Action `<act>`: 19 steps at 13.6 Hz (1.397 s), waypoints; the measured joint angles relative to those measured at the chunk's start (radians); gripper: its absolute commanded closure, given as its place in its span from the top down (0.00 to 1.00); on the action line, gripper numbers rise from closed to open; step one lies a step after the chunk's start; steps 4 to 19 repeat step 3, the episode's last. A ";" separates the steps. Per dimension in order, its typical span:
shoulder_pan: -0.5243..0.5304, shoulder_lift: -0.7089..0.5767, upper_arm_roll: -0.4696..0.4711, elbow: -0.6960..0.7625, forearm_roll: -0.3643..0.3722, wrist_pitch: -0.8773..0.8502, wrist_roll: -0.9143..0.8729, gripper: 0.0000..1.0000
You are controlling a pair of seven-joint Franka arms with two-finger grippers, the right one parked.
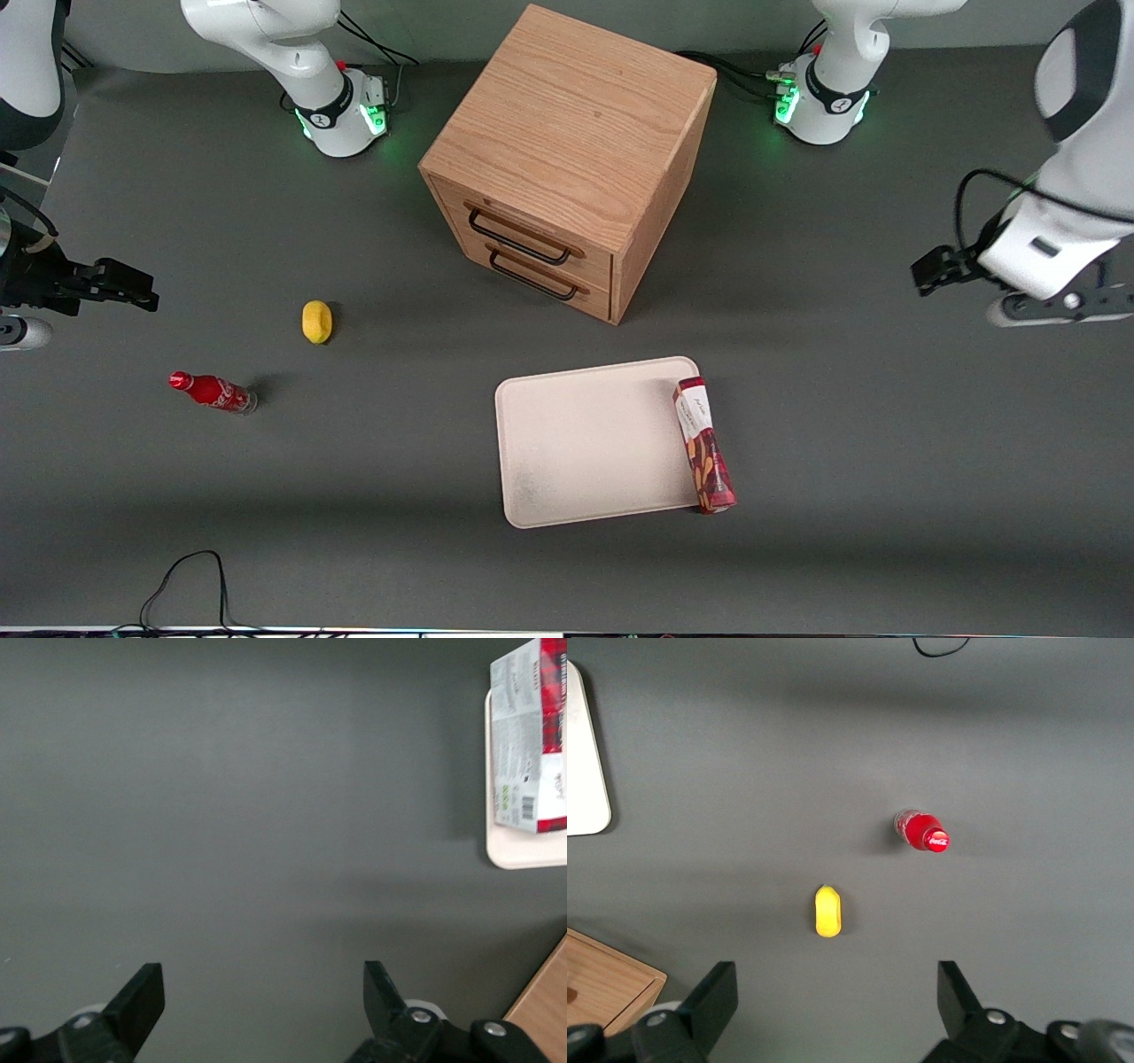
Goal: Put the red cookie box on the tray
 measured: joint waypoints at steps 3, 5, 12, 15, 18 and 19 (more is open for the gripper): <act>-0.037 -0.007 0.053 0.015 0.000 -0.008 0.014 1.00; -0.037 -0.007 0.053 0.015 0.000 -0.008 0.014 1.00; -0.037 -0.007 0.053 0.015 0.000 -0.008 0.014 1.00; -0.037 -0.007 0.053 0.015 0.000 -0.008 0.014 1.00; -0.037 -0.007 0.053 0.015 0.000 -0.008 0.014 1.00; -0.037 -0.007 0.053 0.015 0.000 -0.008 0.014 1.00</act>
